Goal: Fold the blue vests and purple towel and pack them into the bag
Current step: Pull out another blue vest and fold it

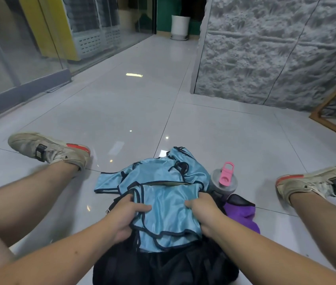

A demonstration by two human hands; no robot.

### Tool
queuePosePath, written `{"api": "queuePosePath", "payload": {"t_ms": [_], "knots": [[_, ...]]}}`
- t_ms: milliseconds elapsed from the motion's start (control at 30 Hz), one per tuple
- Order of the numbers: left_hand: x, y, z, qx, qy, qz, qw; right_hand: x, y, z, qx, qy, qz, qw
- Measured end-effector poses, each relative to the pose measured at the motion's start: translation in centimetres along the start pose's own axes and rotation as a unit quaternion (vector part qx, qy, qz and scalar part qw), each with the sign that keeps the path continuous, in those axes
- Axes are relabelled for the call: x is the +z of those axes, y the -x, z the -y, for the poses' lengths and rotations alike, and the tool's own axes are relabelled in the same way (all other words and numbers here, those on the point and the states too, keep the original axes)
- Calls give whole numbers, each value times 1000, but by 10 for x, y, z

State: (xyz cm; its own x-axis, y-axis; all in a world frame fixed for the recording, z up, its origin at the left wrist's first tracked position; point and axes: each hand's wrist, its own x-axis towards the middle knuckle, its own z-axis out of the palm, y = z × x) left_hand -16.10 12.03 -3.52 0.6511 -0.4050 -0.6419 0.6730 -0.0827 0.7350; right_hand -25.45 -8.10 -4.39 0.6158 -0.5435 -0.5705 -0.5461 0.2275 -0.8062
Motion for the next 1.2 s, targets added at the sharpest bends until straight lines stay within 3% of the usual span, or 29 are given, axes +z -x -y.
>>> {"api": "queuePosePath", "payload": {"t_ms": [133, 267, 333, 500, 533, 633, 667, 733, 867, 1033, 1200], "knots": [[-6, -22, 9, -36, -31, 9, 999, 9, 1, -1, 3, 78, 42, 996], [-7, -24, 10, -31, -190, 30, 981, 1, 10, 11, 20, 318, 95, 943], [-11, -25, 10, -20, -290, 20, 957, -4, 13, 14, 20, 443, 94, 891], [-13, -24, 4, -36, -442, 13, 896, -5, 14, 5, 37, 600, 98, 793], [-13, -23, 4, -37, -462, 10, 886, -5, 17, 5, 52, 610, 101, 784], [-13, -22, 6, 29, -588, -27, 808, -8, 25, 3, 52, 651, 116, 748], [-13, -21, 7, 49, -593, -33, 803, -10, 28, 3, 40, 667, 108, 736], [-13, -22, 5, 60, -587, -20, 807, -11, 37, 2, 28, 680, 109, 725], [-15, -17, -8, -1, -587, 15, 810, -11, 51, 3, 3, 694, 119, 710], [-20, -10, -12, -9, -684, 19, 729, -10, 65, 14, -64, 700, 85, 706], [-14, 2, -11, 65, -753, -22, 655, -7, 67, 20, -120, 670, 83, 727]]}}
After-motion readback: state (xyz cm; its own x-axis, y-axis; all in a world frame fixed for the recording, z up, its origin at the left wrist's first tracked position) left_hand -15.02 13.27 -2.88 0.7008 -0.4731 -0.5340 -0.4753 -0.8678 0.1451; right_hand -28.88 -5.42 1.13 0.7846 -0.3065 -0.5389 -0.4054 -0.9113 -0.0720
